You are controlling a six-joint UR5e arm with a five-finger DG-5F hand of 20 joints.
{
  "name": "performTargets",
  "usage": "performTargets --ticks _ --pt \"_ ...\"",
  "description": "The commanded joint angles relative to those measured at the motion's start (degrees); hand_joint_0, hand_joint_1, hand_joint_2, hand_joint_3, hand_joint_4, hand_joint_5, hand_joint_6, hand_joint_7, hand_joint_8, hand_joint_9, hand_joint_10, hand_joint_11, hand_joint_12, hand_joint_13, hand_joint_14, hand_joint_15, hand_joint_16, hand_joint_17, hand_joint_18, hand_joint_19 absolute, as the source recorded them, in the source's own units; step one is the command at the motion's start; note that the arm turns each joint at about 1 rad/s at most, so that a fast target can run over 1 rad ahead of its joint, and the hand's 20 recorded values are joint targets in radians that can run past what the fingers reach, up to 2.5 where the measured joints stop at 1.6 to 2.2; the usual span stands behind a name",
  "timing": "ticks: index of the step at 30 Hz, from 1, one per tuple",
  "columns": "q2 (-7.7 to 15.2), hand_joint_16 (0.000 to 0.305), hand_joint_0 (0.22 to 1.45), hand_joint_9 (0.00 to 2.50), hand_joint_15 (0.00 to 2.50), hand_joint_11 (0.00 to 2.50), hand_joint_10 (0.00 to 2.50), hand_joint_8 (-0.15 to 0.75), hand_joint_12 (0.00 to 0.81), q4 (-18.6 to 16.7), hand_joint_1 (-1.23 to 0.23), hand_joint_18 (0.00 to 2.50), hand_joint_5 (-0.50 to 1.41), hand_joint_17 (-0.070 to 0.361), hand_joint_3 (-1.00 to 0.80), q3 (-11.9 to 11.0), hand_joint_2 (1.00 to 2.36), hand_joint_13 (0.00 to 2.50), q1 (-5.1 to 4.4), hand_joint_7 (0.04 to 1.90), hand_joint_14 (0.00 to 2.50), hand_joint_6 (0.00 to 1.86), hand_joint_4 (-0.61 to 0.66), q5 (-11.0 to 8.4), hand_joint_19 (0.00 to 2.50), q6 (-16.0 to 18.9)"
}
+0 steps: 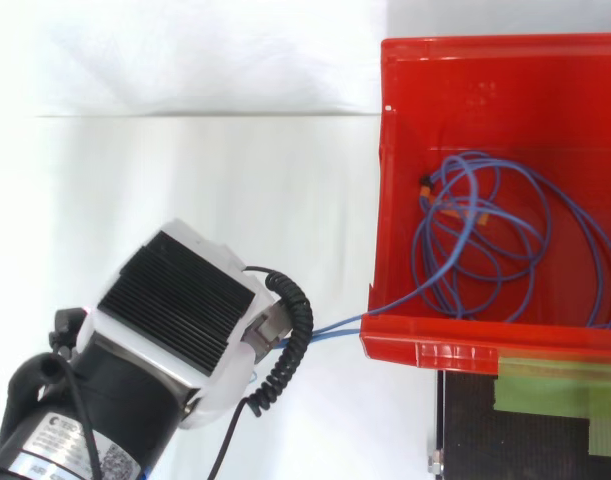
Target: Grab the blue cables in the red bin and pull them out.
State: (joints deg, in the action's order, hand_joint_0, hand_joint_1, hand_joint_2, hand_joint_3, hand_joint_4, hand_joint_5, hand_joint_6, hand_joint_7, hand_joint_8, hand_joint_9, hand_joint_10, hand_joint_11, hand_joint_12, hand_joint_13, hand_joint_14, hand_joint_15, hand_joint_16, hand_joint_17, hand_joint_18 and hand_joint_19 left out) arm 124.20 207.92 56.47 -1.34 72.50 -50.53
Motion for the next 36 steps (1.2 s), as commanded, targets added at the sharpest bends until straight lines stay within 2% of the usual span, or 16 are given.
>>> performTargets --ticks 1,5,7,9,13,16,19,20,22,26,30,35,36 --pt "-0.01 0.05 0.89 0.86 0.33 0.61 0.02 0.274 0.373 -0.06 -0.92 0.54 0.94 0.112 -1.0 0.57 1.0 0.72 -0.33 0.76 0.01 0.59 0.11 0.01 0.41 60.5" --pt "-0.01 0.05 0.89 0.86 0.33 0.61 0.02 0.276 0.374 -0.23 -0.92 0.54 0.94 0.111 -1.0 0.57 1.0 0.72 -0.51 0.76 0.01 0.59 0.11 0.18 0.4 59.45" --pt "-0.01 0.05 0.89 0.86 0.34 0.6 0.02 0.277 0.373 -0.76 -0.92 0.54 0.94 0.111 -1.0 0.57 1.0 0.72 -0.51 0.76 0.01 0.58 0.1 0.27 0.4 56.46" --pt "-0.01 0.049 0.89 0.86 0.34 0.61 0.02 0.276 0.373 -0.94 -0.92 0.54 0.94 0.111 -1.0 0.57 1.0 0.72 -0.51 0.76 0.01 0.58 0.1 0.27 0.4 55.41" --pt "-0.01 0.049 0.89 0.86 0.34 0.6 0.02 0.275 0.374 -3.66 -0.92 0.54 0.94 0.111 -1.0 0.57 1.0 0.72 -0.42 0.76 0.01 0.58 0.1 0.27 0.4 46.79" --pt "-0.01 0.049 0.89 0.86 0.34 0.61 0.02 0.274 0.373 -5.68 -0.92 0.55 0.94 0.111 -1.0 0.57 1.0 0.73 -0.51 0.77 0.01 0.57 0.1 0.45 0.4 42.66" --pt "-0.01 0.049 0.89 0.86 0.34 0.6 0.02 0.275 0.371 -7.7 -0.92 0.55 0.94 0.111 -1.0 0.57 1.0 0.73 -0.51 0.76 0.01 0.58 0.1 1.85 0.4 38.18" --pt "-0.01 0.049 0.89 0.86 0.34 0.61 0.02 0.274 0.371 -7.7 -0.92 0.55 0.94 0.111 -1.0 0.57 1.0 0.73 -0.51 0.76 0.01 0.57 0.1 1.85 0.4 38.18" --pt "-0.01 0.049 0.89 0.86 0.34 0.61 0.02 0.275 0.372 -8.5 -0.92 0.55 0.94 0.111 -1.0 0.57 1.0 0.73 -0.51 0.76 0.01 0.57 0.1 3.44 0.4 35.1" --pt "-0.01 0.049 0.89 0.87 0.34 0.61 0.02 0.274 0.373 -9.55 -0.92 0.55 0.94 0.111 -1.0 0.57 1.0 0.73 -0.6 0.77 0.01 0.57 0.09 4.4 0.4 33.17" --pt "-0.01 0.049 0.89 0.87 0.34 0.61 0.02 0.277 0.372 -10.96 -0.92 0.55 0.94 0.111 -1.0 0.57 1.0 0.73 -0.6 0.76 0.01 0.57 0.09 4.67 0.4 32.99" --pt "0.07 0.049 0.89 0.87 0.34 0.6 0.02 0.279 0.37 -10.96 -0.92 0.55 0.94 0.111 -1.0 0.57 1.0 0.73 -0.69 0.77 0.02 0.57 0.09 5.37 0.4 31.85" --pt "-0.01 0.049 0.89 0.87 0.34 0.6 0.02 0.279 0.37 -11.04 -0.92 0.55 0.94 0.111 -1.0 0.57 1.0 0.73 -0.77 0.76 0.01 0.57 0.09 5.98 0.4 30.71"
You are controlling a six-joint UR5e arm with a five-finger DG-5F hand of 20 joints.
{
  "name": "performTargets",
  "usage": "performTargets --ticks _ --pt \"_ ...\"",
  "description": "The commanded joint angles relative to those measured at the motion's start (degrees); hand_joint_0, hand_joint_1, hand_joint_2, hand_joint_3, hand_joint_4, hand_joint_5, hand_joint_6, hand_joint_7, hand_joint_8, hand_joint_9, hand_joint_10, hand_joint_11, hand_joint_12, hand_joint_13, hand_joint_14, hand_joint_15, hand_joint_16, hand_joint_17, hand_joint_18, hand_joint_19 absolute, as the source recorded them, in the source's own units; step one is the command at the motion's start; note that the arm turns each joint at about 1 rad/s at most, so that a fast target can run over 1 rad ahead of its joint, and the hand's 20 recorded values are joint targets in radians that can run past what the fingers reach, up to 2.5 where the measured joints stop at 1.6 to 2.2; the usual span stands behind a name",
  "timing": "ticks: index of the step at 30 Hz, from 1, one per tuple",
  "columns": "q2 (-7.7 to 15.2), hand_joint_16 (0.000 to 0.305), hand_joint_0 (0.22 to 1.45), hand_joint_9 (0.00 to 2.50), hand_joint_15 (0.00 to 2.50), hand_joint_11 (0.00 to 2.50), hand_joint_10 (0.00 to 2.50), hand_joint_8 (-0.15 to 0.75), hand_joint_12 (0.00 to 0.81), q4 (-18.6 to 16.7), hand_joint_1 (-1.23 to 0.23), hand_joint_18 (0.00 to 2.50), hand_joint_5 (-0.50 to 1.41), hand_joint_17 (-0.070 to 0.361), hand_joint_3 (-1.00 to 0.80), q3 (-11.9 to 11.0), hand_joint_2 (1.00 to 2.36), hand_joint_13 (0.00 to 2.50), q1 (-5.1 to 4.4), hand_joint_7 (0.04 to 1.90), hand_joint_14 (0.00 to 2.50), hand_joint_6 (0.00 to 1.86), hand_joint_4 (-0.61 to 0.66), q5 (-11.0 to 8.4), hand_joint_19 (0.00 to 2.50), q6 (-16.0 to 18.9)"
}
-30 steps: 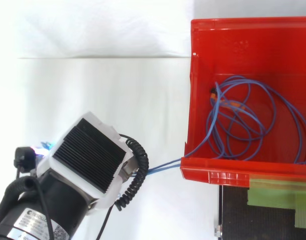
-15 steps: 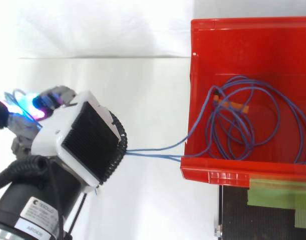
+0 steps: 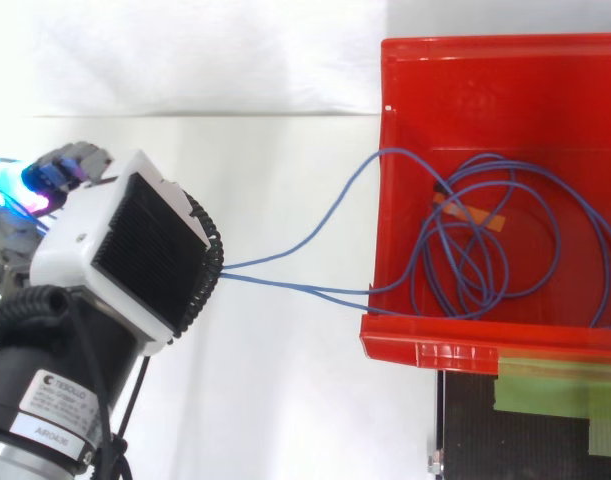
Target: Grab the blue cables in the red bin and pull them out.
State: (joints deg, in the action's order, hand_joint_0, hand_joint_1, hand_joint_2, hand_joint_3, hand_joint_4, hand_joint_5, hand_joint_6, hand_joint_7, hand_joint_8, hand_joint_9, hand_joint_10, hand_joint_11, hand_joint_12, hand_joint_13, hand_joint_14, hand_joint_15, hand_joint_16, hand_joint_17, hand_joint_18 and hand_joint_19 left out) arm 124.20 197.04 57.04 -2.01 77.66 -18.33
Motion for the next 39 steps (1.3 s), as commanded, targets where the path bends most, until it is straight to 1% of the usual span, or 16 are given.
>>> performTargets --ticks 1,10,15,17,18,19,20,21,22,23,25,32,35,37,38,39 --pt "0.08 0.049 0.89 0.87 0.33 0.61 0.02 0.275 0.372 -0.25 -0.92 0.55 0.94 0.111 -1.0 0.0 1.0 0.73 -0.1 0.77 0.01 0.57 0.09 1.18 0.4 -2.54" --pt "0.08 0.049 0.89 0.88 0.34 0.61 0.02 0.278 0.372 -1.22 -0.92 0.55 0.93 0.111 -1.0 0.09 1.0 0.73 -0.28 0.76 0.01 0.58 0.08 1.27 0.4 -3.6" --pt "0.08 0.049 0.89 0.88 0.33 0.61 0.02 0.277 0.372 -1.75 -0.92 0.55 0.92 0.111 -1.0 0.09 1.0 0.73 -0.72 0.76 0.01 0.58 0.08 1.62 0.4 -5.8" --pt "-0.01 0.049 0.89 0.88 0.34 0.61 0.02 0.28 0.372 -1.83 -0.92 0.55 0.92 0.111 -1.0 0.7 1.0 0.73 -0.89 0.75 0.01 0.58 0.07 1.53 0.4 -6.06" --pt "-0.01 0.049 0.89 0.88 0.34 0.61 0.02 0.277 0.373 -2.27 -0.92 0.55 0.92 0.111 -1.0 2.37 1.0 0.73 -0.98 0.75 0.01 0.58 0.08 1.53 0.4 -5.71" --pt "-0.01 0.049 0.89 0.88 0.34 0.61 0.02 0.277 0.372 -2.8 -0.92 0.55 0.92 0.111 -1.0 3.08 1.0 0.73 -1.16 0.75 0.01 0.58 0.08 1.53 0.4 -5.44" --pt "-0.01 0.049 0.89 0.88 0.34 0.61 0.02 0.277 0.373 -2.8 -0.92 0.55 0.92 0.111 -1.0 3.08 1.0 0.74 -1.16 0.76 0.01 0.58 0.07 1.53 0.4 -5.44" --pt "-0.01 0.049 0.89 0.88 0.34 0.61 0.02 0.277 0.372 -6.05 -0.92 0.55 0.92 0.111 -1.0 4.57 1.0 0.74 -1.51 0.75 0.01 0.58 0.08 1.53 0.4 -4.74" --pt "-0.01 0.049 0.89 0.88 0.33 0.61 0.02 0.277 0.374 -7.11 -0.92 0.55 0.92 0.111 -1.0 4.57 1.0 0.74 -1.59 0.75 0.01 0.58 0.07 1.53 0.4 -4.48" --pt "0.08 0.049 0.89 0.88 0.33 0.61 0.02 0.278 0.374 -9.39 -0.92 0.55 0.92 0.111 -1.0 4.57 1.0 0.74 -1.77 0.75 0.01 0.58 0.07 1.44 0.4 -4.21" --pt "0.08 0.049 0.89 0.88 0.34 0.61 0.02 0.278 0.372 -11.5 -0.92 0.55 0.92 0.111 -1.0 4.57 1.0 0.73 -1.95 0.76 0.01 0.57 0.08 1.36 0.4 -4.3" --pt "0.08 0.049 0.89 0.88 0.33 0.6 0.02 0.276 0.372 -11.68 -0.92 0.56 0.9 0.111 -1.0 4.57 1.0 0.73 -2.65 0.75 0.01 0.56 0.06 1.27 0.4 -4.3" --pt "-0.01 0.049 0.89 0.88 0.33 0.61 0.02 0.277 0.371 -12.73 -0.92 0.56 0.9 0.111 -1.0 4.57 1.0 0.73 -3.35 0.76 0.01 0.56 0.07 1.71 0.4 -6.23" --pt "-0.01 0.049 0.89 0.88 0.33 0.6 0.02 0.275 0.372 -15.19 -0.92 0.56 0.9 0.111 -1.0 4.57 1.0 0.73 -3.79 0.76 0.01 0.56 0.07 1.71 0.4 -10.72" --pt "0.08 0.049 0.89 0.88 0.33 0.6 0.02 0.277 0.374 -16.51 -0.92 0.56 0.9 0.111 -1.0 4.57 1.0 0.73 -3.97 0.76 0.01 0.56 0.07 1.88 0.4 -13.79" --pt "-0.01 0.049 0.89 0.88 0.34 0.61 0.02 0.276 0.372 -16.95 -0.92 0.56 0.9 0.111 -1.0 4.57 1.0 0.73 -3.97 0.76 0.01 0.56 0.07 1.97 0.4 -15.11"
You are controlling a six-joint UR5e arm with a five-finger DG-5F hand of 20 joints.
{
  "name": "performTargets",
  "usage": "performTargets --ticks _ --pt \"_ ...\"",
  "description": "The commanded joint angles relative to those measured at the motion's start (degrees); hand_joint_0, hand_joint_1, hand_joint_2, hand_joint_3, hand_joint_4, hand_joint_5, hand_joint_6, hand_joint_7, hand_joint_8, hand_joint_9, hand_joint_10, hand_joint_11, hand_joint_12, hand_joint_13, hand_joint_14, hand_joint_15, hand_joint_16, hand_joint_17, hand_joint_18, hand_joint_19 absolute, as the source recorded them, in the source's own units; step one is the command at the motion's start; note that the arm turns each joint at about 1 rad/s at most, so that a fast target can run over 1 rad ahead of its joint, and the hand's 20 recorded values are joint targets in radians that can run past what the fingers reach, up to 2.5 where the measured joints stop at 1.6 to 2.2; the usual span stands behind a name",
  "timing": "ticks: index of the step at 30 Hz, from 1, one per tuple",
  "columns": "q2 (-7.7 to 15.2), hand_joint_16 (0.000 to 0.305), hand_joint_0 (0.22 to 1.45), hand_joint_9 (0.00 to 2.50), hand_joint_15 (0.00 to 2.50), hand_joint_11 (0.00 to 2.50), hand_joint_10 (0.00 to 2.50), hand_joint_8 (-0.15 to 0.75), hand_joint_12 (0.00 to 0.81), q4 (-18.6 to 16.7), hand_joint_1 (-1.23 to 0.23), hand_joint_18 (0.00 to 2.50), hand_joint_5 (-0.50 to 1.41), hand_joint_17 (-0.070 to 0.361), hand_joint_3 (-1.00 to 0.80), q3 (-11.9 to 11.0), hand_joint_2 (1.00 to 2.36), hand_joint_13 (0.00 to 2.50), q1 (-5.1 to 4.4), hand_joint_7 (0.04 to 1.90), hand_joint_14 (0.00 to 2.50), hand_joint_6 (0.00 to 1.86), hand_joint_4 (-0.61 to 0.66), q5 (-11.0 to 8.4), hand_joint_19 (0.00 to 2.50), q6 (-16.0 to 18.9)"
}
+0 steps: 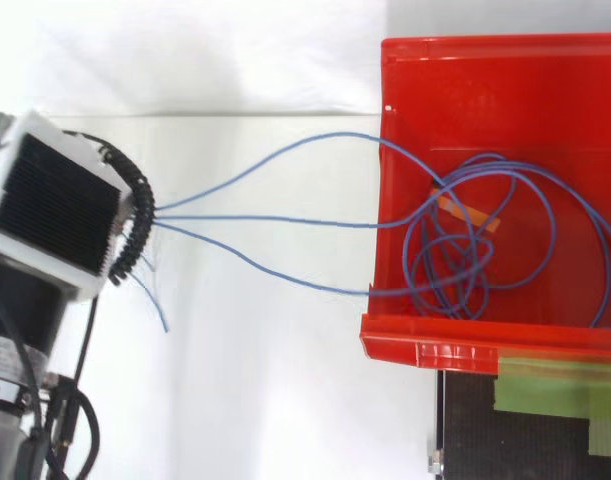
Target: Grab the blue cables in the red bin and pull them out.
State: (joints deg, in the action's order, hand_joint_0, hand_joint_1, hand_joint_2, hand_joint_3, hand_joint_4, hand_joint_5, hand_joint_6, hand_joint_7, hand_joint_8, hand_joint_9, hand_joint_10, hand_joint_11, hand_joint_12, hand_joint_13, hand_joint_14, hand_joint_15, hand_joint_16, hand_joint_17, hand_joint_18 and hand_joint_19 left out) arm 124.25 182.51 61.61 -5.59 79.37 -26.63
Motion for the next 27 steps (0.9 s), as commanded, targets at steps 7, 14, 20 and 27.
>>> performTargets --ticks 7,14,20,27 --pt "0.02 0.049 0.89 0.89 0.37 0.61 0.02 0.279 0.37 -3.65 -0.92 0.56 0.9 0.111 -1.0 1.23 1.0 0.77 -0.47 0.76 0.01 0.56 0.06 1.05 0.41 -11.65" --pt "0.02 0.049 0.89 0.95 0.48 0.72 0.02 0.277 0.371 -4.26 -0.92 0.58 0.9 0.11 -1.0 2.99 1.0 0.85 -0.65 0.76 0.02 0.56 0.07 0.87 0.43 -8.48" --pt "0.02 0.049 0.89 0.96 0.6 0.77 0.03 0.279 0.373 -3.74 -0.92 0.62 0.9 0.11 -1.0 3.08 1.0 0.93 -0.65 0.76 0.02 0.57 0.07 0.7 0.45 -6.64" --pt "0.02 0.05 0.9 0.96 0.99 0.77 0.02 0.279 0.356 0.04 -0.91 0.73 0.89 0.111 -1.0 3.87 1.0 1.17 -0.47 0.76 0.03 0.57 0.06 0.43 0.54 7.42"
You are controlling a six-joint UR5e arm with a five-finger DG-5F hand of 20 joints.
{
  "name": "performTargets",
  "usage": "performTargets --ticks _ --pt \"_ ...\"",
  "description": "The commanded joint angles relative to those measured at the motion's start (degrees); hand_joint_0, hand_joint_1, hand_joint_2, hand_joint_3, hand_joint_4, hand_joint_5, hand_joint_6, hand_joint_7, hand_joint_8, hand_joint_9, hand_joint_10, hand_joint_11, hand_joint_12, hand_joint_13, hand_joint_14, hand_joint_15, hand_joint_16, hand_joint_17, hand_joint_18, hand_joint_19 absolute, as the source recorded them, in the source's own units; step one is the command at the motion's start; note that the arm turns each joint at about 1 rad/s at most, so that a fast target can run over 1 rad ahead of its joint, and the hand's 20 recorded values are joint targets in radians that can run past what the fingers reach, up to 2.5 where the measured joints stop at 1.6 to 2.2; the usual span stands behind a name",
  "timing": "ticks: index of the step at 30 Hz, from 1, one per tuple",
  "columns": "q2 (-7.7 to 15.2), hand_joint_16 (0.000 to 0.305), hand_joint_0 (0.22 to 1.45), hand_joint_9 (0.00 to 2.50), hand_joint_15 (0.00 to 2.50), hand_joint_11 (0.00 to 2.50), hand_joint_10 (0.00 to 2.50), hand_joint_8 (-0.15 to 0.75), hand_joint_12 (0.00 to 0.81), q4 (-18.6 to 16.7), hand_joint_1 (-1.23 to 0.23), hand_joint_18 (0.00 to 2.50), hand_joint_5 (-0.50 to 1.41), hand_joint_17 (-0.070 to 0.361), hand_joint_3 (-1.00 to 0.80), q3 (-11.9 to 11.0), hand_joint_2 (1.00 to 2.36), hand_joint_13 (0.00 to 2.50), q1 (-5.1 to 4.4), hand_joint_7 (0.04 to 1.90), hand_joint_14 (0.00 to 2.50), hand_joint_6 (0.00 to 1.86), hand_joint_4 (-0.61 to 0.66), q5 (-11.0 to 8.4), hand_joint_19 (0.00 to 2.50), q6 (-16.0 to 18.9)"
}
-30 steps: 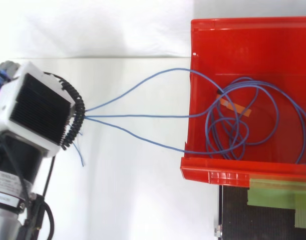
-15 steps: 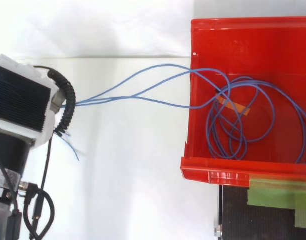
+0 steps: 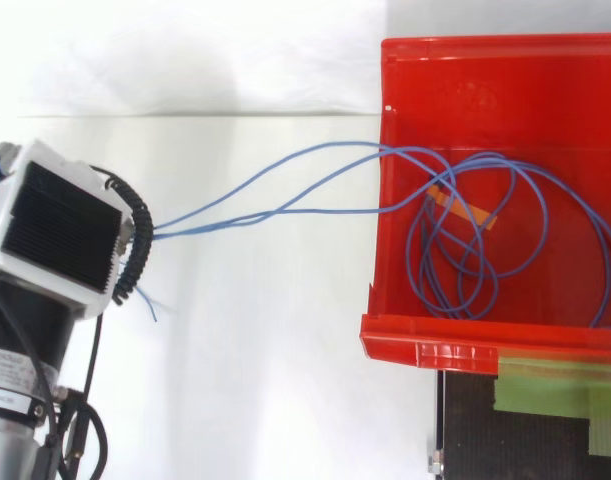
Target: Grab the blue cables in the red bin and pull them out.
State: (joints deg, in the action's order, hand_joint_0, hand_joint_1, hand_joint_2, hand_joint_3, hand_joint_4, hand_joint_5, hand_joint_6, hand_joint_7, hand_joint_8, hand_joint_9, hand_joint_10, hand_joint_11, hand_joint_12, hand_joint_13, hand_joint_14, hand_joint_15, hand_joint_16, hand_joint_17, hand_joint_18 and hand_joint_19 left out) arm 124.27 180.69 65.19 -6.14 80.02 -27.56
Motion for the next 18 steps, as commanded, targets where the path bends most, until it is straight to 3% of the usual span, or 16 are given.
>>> performTargets --ticks 1,2,3,4,5,7,11,18 --pt "0.01 0.05 0.9 0.96 1.03 0.76 0.02 0.276 0.352 2.56 -0.91 0.74 0.89 0.112 -1.0 0.2 1.0 1.19 -0.01 0.76 0.03 0.57 0.06 -0.3 0.55 10.21" --pt "0.01 0.05 0.9 0.96 1.14 0.75 0.02 0.274 0.338 3.79 -0.91 0.75 0.89 0.112 -1.0 0.2 1.0 1.24 0.08 0.76 0.03 0.57 0.06 -0.39 0.58 13.11" --pt "0.01 0.05 0.9 0.95 1.18 0.75 0.03 0.277 0.336 3.79 -0.91 0.76 0.89 0.112 -1.0 0.2 1.0 1.25 0.08 0.75 0.03 0.56 0.05 -0.39 0.58 13.11" --pt "0.01 0.05 0.9 0.95 1.23 0.76 0.02 0.275 0.329 7.22 -0.91 0.76 0.89 0.112 -1.0 0.2 1.0 1.26 -0.1 0.76 0.03 0.56 0.05 -0.74 0.59 17.85" --pt "0.01 0.05 0.9 0.95 1.3 0.76 0.02 0.275 0.324 8.36 -0.91 0.79 0.89 0.113 -1.0 0.2 1.0 1.28 -0.1 0.75 0.03 0.56 0.04 -0.83 0.61 18.99" --pt "0.01 0.05 0.9 0.96 1.39 0.76 0.03 0.276 0.315 14.43 -0.91 0.81 0.89 0.113 -1.0 0.2 1.0 1.33 -0.28 0.76 0.02 0.55 0.04 -0.56 0.64 26.29" --pt "-0.08 0.051 0.9 1.0 1.6 0.76 0.02 0.279 0.303 14.69 -0.91 0.88 0.89 0.114 -1.0 0.2 1.0 1.41 -0.28 0.77 0.01 0.53 0.03 -0.56 0.73 27.34" --pt "0.01 0.051 0.9 1.11 1.66 0.82 0.03 0.266 0.296 14.69 -0.91 0.9 0.89 0.114 -1.0 0.2 1.0 1.45 -0.28 0.77 0.01 0.51 -0.01 -0.47 0.76 27.26"
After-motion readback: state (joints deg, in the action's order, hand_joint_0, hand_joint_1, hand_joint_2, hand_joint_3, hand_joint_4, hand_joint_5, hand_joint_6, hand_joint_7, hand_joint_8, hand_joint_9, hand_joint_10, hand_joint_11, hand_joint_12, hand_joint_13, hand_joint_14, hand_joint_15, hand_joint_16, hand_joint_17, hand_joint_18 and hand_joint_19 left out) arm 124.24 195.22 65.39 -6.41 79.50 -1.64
